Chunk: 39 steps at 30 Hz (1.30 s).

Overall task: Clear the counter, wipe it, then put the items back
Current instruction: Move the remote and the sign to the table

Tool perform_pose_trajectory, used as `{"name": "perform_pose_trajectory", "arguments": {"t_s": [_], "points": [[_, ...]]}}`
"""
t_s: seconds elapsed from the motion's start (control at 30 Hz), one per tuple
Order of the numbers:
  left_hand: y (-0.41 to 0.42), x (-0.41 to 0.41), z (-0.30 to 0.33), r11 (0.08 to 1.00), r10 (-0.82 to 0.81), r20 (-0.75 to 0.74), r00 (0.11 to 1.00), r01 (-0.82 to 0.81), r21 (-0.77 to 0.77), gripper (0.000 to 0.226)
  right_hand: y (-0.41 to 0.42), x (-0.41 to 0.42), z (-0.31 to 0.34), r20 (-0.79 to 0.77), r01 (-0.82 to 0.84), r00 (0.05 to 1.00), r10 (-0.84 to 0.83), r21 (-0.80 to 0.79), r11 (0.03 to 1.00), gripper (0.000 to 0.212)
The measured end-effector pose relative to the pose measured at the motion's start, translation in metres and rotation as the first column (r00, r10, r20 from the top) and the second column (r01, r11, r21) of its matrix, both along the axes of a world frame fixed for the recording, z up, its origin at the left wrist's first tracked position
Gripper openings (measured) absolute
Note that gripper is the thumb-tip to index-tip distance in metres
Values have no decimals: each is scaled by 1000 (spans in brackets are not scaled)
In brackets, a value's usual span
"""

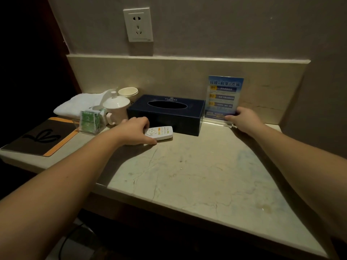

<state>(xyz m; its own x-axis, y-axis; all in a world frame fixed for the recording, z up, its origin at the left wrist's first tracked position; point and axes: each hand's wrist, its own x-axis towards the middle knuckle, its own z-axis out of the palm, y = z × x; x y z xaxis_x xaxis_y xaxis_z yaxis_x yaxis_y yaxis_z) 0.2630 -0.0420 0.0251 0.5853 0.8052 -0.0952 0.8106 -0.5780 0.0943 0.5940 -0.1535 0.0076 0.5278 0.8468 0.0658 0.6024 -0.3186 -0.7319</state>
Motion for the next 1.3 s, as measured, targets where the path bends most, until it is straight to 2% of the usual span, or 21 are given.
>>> {"name": "perform_pose_trajectory", "arguments": {"t_s": [0.1, 0.27, 0.57, 0.67, 0.8, 1.0, 1.1, 1.2, 1.3], "points": [[-7, 0, 4, 997, -15, 31, 999, 17, -74, 60, -6, -2, 4, 15, -2, 1000, 2, -16, 1000, 25], [-19, 1, 6, 999, -26, 54, 998, 27, -21, 60, -23, -7, 11, -14, 50, 999, -50, 18, 999, 26], [-70, -17, 33, 999, 23, 336, 942, -33, 24, 48, -87, -38, 48, -140, 160, 981, -135, 191, 968, 31], [-103, -32, 40, 997, 76, 501, 862, -48, -68, 53, -120, -63, 57, -206, 180, 970, -133, 230, 956, 30], [-151, -58, 44, 972, 156, 679, 717, 9, -233, 59, -172, -101, 68, -196, 166, 974, -116, 259, 952, 20], [-229, -86, 44, 914, 209, 819, 534, 190, -357, 31, -252, -158, 64, -269, 192, 956, -114, 286, 939, 15], [-262, -90, 39, 883, 241, 813, 530, 228, -410, 44, -291, -179, 55, -284, 195, 953, -106, 306, 932, 15], [-291, -89, 29, 822, 285, 801, 526, 296, -486, 33, -331, -195, 37, -313, 227, 941, -127, 308, 924, 13], [-316, -87, 14, 749, 306, 770, 560, 358, -558, 28, -369, -203, 10, -368, 299, 911, -187, 275, 914, 14]]}}
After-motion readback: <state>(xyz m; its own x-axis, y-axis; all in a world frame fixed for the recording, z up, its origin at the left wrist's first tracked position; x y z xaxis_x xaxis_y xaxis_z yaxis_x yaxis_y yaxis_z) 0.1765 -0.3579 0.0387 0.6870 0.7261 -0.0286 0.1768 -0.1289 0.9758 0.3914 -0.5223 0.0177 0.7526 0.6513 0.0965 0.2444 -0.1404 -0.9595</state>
